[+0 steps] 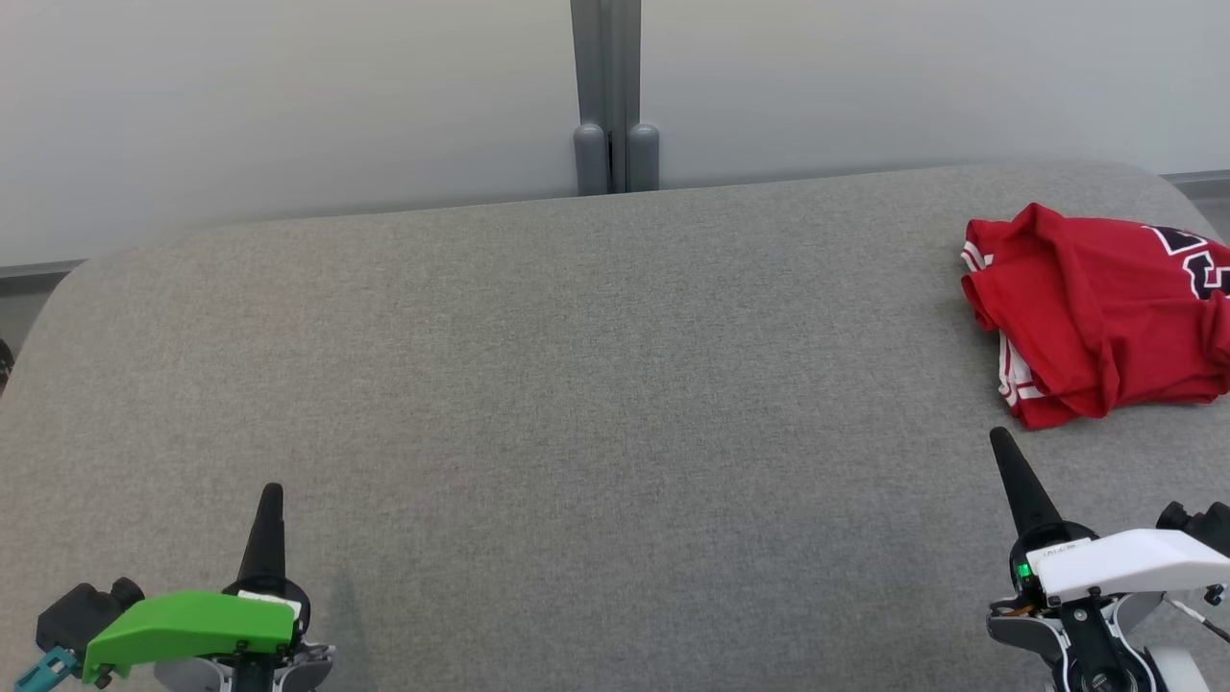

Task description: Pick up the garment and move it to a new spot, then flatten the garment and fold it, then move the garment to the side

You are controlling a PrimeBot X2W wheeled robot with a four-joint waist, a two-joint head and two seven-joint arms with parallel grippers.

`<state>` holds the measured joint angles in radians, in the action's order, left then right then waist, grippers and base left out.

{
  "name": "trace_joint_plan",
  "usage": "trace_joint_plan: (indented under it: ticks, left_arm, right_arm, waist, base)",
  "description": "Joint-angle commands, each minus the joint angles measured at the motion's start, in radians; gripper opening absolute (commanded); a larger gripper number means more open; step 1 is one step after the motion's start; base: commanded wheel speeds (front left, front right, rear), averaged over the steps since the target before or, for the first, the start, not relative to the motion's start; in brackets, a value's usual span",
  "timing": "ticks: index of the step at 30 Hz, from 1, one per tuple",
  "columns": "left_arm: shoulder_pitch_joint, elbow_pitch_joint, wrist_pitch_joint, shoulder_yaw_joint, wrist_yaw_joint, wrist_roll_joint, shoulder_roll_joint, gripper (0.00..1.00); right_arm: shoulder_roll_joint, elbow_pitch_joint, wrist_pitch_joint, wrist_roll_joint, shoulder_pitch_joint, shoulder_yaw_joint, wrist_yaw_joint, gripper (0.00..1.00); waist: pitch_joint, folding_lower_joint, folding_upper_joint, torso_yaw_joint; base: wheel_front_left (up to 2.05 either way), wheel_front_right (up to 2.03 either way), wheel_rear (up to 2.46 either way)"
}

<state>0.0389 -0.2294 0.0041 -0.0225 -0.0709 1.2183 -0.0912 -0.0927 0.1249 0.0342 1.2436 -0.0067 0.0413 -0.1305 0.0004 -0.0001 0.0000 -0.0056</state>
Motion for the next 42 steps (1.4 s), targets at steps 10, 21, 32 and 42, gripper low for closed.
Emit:
trace_joint_plan:
  ticks: [10, 21, 32, 42]
  left_arm:
    - [0.038, 0.001, 0.028, -0.028, -0.019, 0.105, 0.008, 0.0]
    - [0.049, -0.005, 0.054, -0.047, -0.032, 0.194, 0.018, 0.0]
    - [0.06, -0.009, 0.076, -0.065, -0.046, 0.272, 0.027, 0.0]
    - [0.069, -0.013, 0.094, -0.08, -0.055, 0.338, 0.033, 0.0]
  right_arm:
    - [0.003, 0.027, 0.015, 0.105, -0.037, 0.011, -0.001, 0.0]
    - [0.007, 0.055, 0.027, 0.193, -0.058, 0.02, -0.001, 0.0]
    - [0.012, 0.08, 0.038, 0.272, -0.076, 0.028, 0.0, 0.0]
    - [0.016, 0.102, 0.047, 0.338, -0.091, 0.036, -0.001, 0.0]
  waist:
    - [0.001, 0.0001, 0.0, 0.001]
    - [0.001, 0.0001, 0.0, 0.002]
    - [0.002, 0.0001, 0.0, 0.003]
    - [0.002, 0.0001, 0.0, 0.005]
  base:
    - [0.0, 0.0, 0.0]
    - [0.0, 0.0, 0.0]
    - [0.0, 0.0, 0.0]
    - [0.0, 0.0, 0.0]
